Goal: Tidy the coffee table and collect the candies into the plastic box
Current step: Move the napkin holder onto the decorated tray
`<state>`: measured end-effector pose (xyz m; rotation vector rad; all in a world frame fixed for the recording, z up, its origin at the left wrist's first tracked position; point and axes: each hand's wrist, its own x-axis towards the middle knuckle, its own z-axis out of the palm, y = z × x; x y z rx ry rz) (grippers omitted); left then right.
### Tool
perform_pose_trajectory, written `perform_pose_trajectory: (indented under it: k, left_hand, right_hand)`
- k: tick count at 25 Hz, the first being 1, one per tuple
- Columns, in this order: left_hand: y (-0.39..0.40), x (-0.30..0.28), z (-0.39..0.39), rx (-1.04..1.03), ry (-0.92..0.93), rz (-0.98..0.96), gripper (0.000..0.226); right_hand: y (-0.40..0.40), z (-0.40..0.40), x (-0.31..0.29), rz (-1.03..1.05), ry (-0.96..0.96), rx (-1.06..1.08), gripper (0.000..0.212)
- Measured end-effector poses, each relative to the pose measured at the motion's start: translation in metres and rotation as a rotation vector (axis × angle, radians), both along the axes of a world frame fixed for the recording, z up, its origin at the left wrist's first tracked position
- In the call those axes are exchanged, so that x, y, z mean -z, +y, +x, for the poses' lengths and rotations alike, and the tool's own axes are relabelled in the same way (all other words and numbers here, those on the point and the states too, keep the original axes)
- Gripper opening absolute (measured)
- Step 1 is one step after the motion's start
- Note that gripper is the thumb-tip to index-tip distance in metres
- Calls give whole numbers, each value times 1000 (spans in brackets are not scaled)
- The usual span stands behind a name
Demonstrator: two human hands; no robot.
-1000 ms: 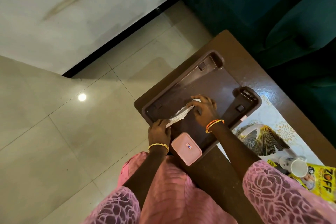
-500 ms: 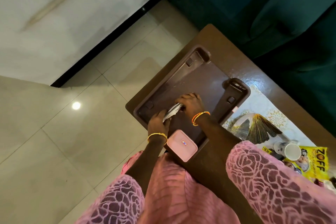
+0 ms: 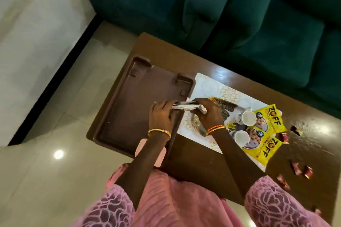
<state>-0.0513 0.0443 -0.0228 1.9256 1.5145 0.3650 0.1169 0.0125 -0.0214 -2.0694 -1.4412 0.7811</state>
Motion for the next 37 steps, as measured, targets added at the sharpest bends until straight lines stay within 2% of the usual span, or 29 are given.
perform_pose_trajectory:
  k: [5,11,18,23,27,33,37]
  left_hand:
    - [7,25,93,232,84,-94,40]
    - [13,63,160,372,177,-152,42]
    - [9,83,185,357,151,-194,40]
    - [3,89,192,315,115,-239,38]
    - [0,94,195,327,110,-239,38]
    - [5,98,200,386,195,-167,39]
    - [6,99,199,408,282,-143,44]
  right_hand:
    - [-23,85,28,-108,-10,169,36]
    - [-38,146,77,-134,-65,155,35]
    - [-41,180,98,-166,-146,6,34]
    - [-48,183,103,-199,-159,31,36]
    - [-55,182,107,-150,-145,89,36]
    - [-55,178,106,-123,-136,160,34]
    - [-55,176,103,-177,-167,151,38]
